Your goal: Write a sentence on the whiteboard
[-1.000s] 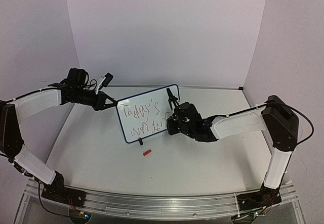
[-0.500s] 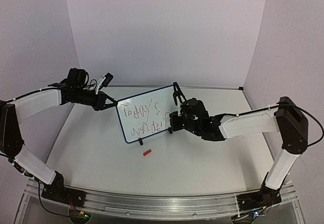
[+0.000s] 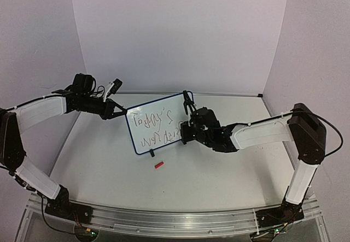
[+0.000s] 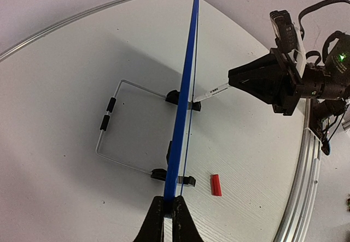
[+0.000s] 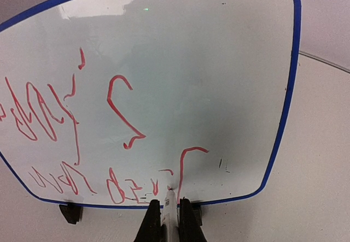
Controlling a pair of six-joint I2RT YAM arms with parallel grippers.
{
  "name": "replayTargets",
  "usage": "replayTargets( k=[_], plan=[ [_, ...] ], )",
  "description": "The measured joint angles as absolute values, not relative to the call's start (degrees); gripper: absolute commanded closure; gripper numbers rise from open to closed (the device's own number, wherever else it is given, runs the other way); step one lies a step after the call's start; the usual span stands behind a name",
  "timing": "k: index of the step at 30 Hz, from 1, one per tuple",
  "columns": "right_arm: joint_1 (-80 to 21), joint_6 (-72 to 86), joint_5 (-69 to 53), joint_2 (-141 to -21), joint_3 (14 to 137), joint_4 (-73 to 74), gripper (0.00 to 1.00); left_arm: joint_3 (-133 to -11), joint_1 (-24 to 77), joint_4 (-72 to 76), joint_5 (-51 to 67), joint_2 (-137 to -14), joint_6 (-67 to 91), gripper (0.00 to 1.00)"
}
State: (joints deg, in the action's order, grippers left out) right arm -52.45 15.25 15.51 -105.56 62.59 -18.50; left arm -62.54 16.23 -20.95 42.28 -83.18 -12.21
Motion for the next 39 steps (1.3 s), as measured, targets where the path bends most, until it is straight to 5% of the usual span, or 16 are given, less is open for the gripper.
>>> replayTargets(
  k=[39],
  plan=[
    [-51.79,14.39,20.49,-103.92,62.41,-18.48,1.0,-62.54,16.23,-20.97,42.28,-83.18,-12.21,1.0]
  ],
)
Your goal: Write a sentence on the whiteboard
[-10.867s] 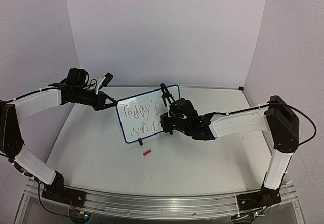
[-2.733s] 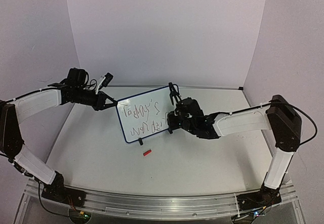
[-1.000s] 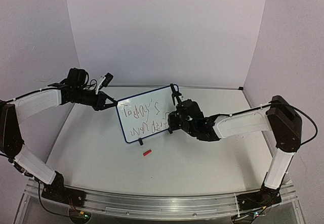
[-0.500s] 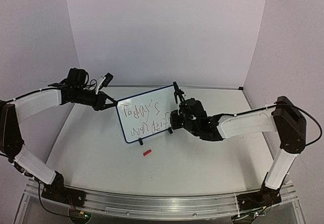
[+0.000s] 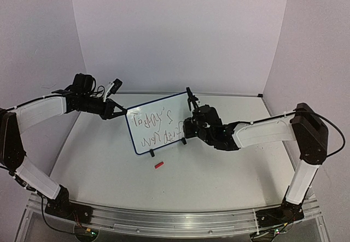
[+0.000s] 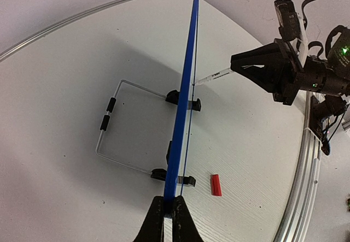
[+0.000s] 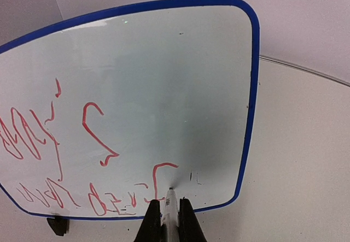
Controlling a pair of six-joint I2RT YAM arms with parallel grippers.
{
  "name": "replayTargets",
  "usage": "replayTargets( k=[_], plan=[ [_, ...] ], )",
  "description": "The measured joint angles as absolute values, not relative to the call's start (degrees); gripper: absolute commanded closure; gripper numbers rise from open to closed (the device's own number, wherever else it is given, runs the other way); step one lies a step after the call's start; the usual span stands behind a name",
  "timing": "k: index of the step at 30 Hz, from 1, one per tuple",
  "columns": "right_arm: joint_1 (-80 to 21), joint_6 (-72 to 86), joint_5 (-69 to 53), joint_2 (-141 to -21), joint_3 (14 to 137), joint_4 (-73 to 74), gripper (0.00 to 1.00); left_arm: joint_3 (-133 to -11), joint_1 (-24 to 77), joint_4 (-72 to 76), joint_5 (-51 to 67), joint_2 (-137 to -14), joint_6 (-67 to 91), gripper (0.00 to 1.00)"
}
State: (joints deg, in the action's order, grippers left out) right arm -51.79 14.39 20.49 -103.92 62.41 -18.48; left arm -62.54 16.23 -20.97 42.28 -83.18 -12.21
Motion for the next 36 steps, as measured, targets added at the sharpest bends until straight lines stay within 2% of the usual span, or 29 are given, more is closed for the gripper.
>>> replayTargets(
  k=[36],
  plan=[
    [-51.66,10.52,23.97,-106.83,64.95,-16.53,1.0,-62.54,16.23,-20.99,42.28,-83.18,-12.16,1.0]
  ],
)
